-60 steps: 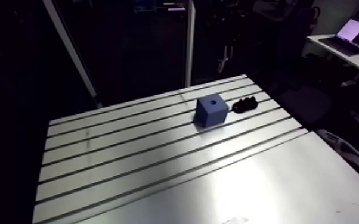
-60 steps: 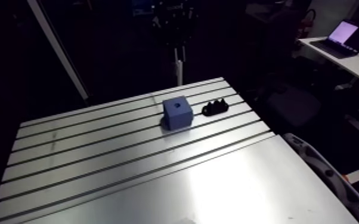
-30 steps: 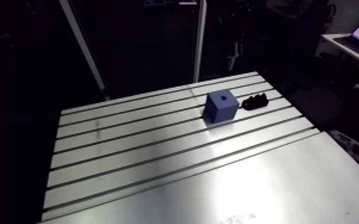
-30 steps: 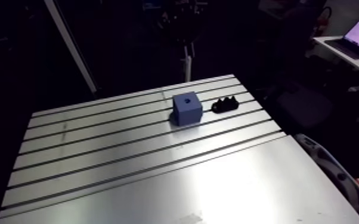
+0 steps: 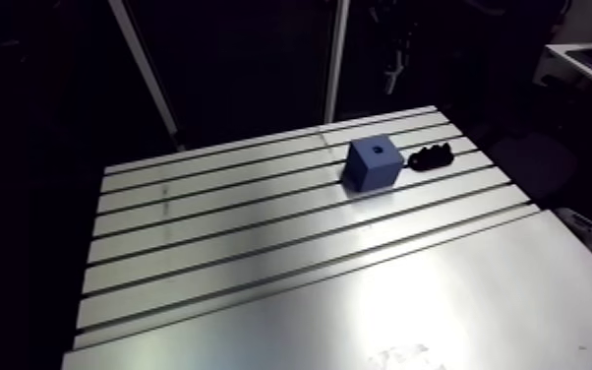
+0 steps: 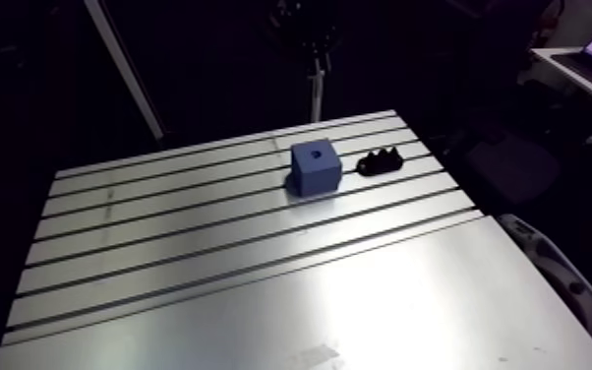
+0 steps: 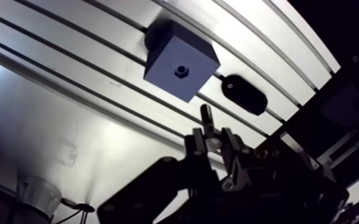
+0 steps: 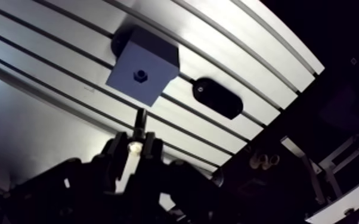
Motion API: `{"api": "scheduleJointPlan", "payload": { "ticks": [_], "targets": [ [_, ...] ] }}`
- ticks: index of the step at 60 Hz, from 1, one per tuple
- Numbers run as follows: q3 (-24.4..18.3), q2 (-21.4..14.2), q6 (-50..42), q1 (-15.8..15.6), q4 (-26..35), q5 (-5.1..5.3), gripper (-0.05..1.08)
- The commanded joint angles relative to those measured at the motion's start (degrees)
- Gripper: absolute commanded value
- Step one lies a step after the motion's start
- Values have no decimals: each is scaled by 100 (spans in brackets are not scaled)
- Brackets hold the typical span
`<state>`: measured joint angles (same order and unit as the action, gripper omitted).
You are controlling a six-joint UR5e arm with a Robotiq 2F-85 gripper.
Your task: Pick up the M10 bolt and insert it into the hex recess until seated.
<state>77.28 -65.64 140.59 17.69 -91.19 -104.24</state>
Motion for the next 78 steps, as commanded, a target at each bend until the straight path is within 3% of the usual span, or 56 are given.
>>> {"api": "scheduleJointPlan", "payload": {
  "ticks": [1, 78],
  "targets": [
    [26, 82, -8, -70, -258, 4, 103],
    [673, 41, 18, -29, -619, 4, 103]
  ]
}}
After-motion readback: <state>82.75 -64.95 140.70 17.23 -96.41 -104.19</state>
